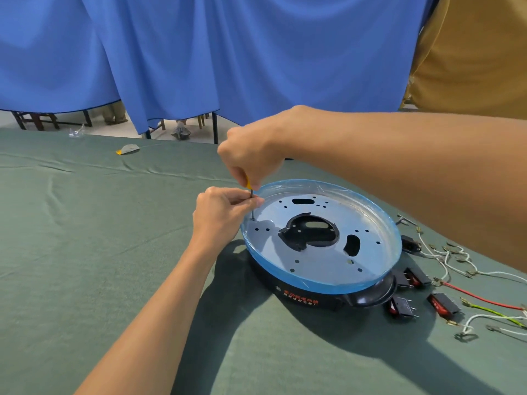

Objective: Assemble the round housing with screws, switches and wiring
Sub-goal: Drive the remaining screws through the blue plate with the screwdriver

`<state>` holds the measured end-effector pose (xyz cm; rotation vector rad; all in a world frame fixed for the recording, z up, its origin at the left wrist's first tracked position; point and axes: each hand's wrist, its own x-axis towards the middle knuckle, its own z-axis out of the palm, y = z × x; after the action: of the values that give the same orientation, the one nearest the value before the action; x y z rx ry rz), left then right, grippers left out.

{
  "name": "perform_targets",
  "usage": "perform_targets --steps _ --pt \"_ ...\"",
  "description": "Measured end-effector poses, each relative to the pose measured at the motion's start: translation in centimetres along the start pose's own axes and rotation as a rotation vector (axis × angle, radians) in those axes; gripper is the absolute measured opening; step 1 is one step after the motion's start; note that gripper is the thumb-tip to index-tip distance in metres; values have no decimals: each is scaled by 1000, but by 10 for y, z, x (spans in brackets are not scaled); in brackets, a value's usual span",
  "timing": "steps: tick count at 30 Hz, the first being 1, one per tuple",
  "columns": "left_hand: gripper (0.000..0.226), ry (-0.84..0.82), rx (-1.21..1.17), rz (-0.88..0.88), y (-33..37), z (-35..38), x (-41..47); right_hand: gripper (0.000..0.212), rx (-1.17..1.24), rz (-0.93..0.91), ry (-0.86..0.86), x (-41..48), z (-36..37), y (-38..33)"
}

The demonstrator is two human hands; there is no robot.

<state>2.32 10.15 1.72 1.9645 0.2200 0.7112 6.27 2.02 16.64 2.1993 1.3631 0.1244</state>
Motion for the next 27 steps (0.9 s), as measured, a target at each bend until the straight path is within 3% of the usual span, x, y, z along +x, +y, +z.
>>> perform_targets --steps 5,13,24,27 --pt "18 -13 -1 4 0 -1 -1 3 78 10 -46 10 0 2" --pt "13 -38 -7 8 0 -1 -1 20 206 93 -97 14 0 2" --pt "6 -65 21 75 0 -3 -1 10 310 263 -188 18 -9 -5" --pt "6 -68 6 78 0 -2 -2 20 349 330 -265 19 -11 -8"
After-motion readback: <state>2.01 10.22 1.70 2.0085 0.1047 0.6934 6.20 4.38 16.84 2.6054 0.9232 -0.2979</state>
